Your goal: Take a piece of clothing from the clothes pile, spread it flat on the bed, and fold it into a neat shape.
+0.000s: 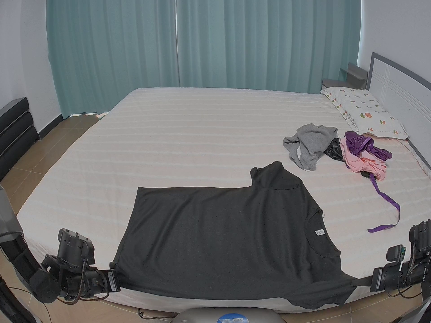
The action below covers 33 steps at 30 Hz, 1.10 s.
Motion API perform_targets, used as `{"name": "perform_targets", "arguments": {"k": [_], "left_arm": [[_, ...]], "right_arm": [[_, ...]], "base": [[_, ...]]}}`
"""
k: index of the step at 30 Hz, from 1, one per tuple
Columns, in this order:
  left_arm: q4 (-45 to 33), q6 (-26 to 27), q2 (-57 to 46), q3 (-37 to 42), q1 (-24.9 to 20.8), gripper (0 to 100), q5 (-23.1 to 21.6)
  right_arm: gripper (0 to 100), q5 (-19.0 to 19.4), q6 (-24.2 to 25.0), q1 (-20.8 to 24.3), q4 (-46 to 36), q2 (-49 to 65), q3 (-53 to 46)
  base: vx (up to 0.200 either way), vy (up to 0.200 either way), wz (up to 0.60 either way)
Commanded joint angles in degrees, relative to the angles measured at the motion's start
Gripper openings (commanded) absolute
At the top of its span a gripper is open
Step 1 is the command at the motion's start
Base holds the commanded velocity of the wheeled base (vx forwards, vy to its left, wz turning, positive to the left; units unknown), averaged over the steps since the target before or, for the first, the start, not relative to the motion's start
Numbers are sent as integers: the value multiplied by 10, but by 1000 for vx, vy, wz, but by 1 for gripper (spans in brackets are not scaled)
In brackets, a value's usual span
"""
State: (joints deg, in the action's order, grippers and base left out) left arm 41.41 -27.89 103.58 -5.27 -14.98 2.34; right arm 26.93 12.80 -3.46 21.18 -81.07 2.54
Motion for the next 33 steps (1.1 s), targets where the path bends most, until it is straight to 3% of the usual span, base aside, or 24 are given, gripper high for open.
{"name": "perform_targets", "arguments": {"k": [1, 5, 16, 33], "left_arm": [[0, -34, 2, -52, 3, 0, 1], [-5, -62, 5, -96, 4, 0, 7], [-17, -64, 7, -112, 14, 0, 33], [-90, -67, -31, -118, 19, 0, 31]], "right_arm": [[0, 1, 3, 0, 5, -27, 40], [0, 0, 5, -1, 5, -72, 87], [0, -1, 6, -1, 7, -136, 150], [0, 1, 6, 0, 3, -81, 137]], "base": [[0, 0, 0], [0, 0, 0], [0, 0, 0], [0, 0, 0]]}}
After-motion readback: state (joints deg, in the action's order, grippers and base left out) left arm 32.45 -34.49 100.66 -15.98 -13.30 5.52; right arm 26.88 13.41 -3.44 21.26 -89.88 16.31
